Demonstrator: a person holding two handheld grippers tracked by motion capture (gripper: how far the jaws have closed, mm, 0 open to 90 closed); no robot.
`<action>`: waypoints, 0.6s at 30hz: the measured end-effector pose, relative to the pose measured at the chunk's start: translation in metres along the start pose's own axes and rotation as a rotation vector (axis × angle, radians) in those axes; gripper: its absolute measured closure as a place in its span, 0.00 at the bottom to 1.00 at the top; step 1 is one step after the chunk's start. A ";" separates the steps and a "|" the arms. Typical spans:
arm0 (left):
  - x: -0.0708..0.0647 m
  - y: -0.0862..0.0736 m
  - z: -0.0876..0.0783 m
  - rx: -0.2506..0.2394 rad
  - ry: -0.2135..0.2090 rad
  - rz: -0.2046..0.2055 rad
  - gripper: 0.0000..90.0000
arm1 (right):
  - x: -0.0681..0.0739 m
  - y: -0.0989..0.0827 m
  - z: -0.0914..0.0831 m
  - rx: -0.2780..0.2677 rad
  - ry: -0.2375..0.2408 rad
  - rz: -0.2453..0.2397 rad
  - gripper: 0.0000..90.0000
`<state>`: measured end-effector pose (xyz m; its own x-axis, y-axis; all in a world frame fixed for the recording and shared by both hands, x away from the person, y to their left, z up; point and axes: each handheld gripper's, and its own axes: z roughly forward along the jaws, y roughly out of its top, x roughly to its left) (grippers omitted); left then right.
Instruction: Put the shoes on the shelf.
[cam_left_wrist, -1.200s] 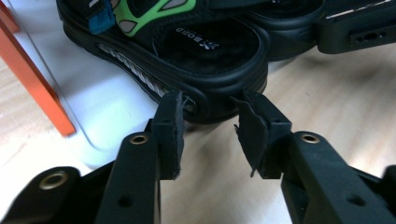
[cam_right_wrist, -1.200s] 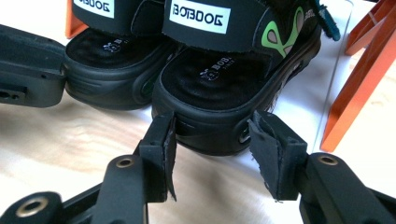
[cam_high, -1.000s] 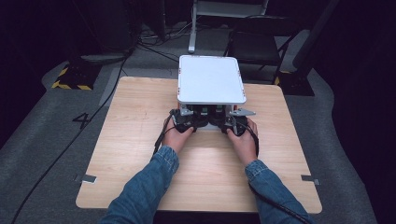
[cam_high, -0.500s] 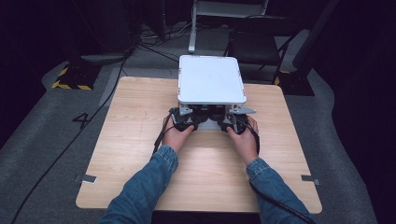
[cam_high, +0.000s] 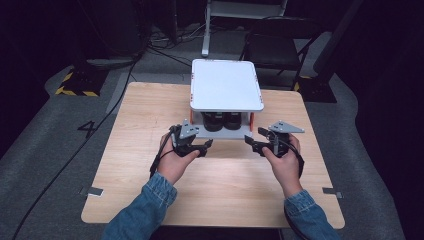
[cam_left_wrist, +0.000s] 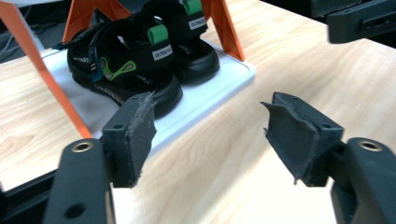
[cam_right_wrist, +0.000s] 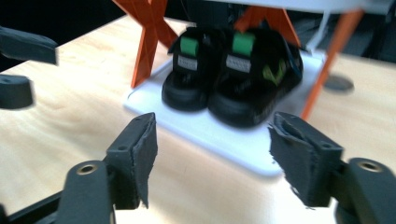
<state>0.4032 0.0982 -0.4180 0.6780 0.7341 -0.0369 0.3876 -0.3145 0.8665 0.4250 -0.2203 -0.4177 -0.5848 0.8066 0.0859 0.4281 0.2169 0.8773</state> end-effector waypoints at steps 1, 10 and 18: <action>0.000 -0.001 -0.006 0.003 0.004 -0.001 0.33 | -0.001 0.001 -0.006 0.010 0.006 0.000 0.36; 0.023 -0.012 -0.059 0.042 0.034 -0.006 0.22 | -0.021 -0.005 -0.047 0.036 0.037 -0.054 0.21; 0.060 -0.044 -0.084 0.170 0.114 -0.042 0.18 | -0.049 -0.021 -0.076 0.059 -0.009 -0.017 0.17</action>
<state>0.3739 0.2069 -0.4163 0.5878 0.8090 -0.0062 0.5202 -0.3720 0.7688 0.3923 -0.3063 -0.4046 -0.5867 0.8071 0.0666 0.4578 0.2627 0.8493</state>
